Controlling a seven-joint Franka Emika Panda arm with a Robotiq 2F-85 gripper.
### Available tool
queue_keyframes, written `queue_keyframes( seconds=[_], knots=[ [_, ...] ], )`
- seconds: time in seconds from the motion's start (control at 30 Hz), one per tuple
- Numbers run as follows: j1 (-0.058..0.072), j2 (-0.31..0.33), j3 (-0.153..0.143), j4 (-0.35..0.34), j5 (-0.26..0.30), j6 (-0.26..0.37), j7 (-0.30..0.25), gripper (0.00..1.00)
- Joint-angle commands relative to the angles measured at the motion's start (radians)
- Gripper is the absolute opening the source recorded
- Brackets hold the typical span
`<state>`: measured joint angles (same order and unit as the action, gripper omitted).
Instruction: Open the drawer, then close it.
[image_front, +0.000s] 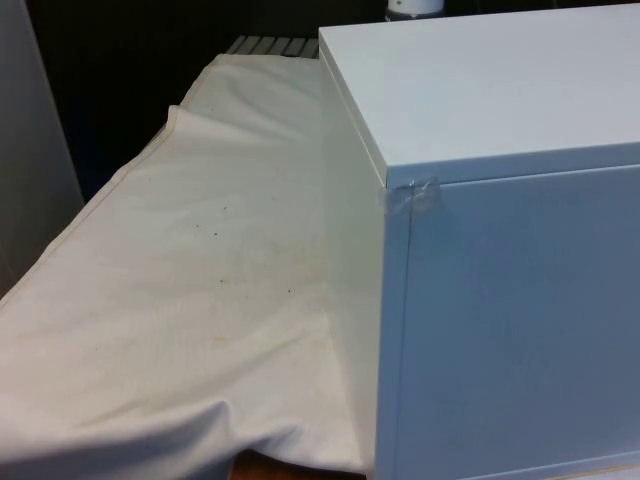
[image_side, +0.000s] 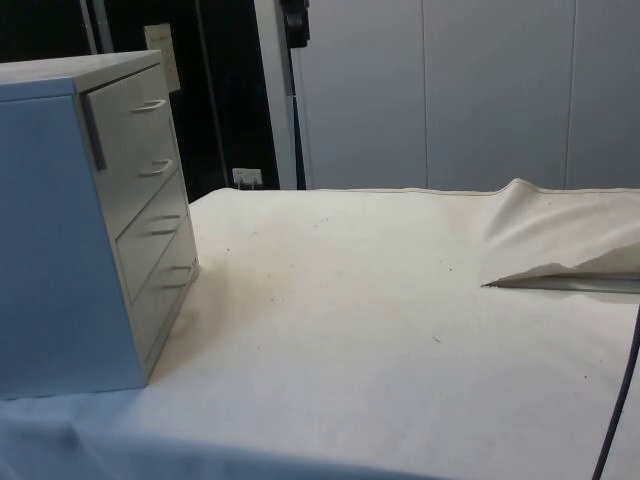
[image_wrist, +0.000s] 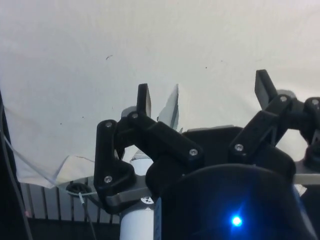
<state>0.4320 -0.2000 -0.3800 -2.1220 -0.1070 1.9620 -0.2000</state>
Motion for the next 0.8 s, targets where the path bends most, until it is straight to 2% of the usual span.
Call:
queue_keyframes(
  seconds=[0.0,0.17,0.23,0.7,0.73,0.77],
  knots=[
    [-0.002,-0.004,0.0,-0.007,-0.01,0.016,-0.015,1.0],
    [-0.003,0.0,-0.002,-0.002,-0.004,0.006,-0.038,1.0],
    [-0.004,-0.006,-0.001,-0.01,-0.019,0.022,-0.06,1.0],
    [-0.003,-0.014,0.002,-0.014,-0.038,0.019,-0.132,1.0],
    [-0.003,-0.006,0.0,-0.005,-0.027,0.008,-0.139,1.0],
    [-0.003,-0.015,0.003,-0.014,-0.04,0.019,-0.144,1.0]
  ],
)
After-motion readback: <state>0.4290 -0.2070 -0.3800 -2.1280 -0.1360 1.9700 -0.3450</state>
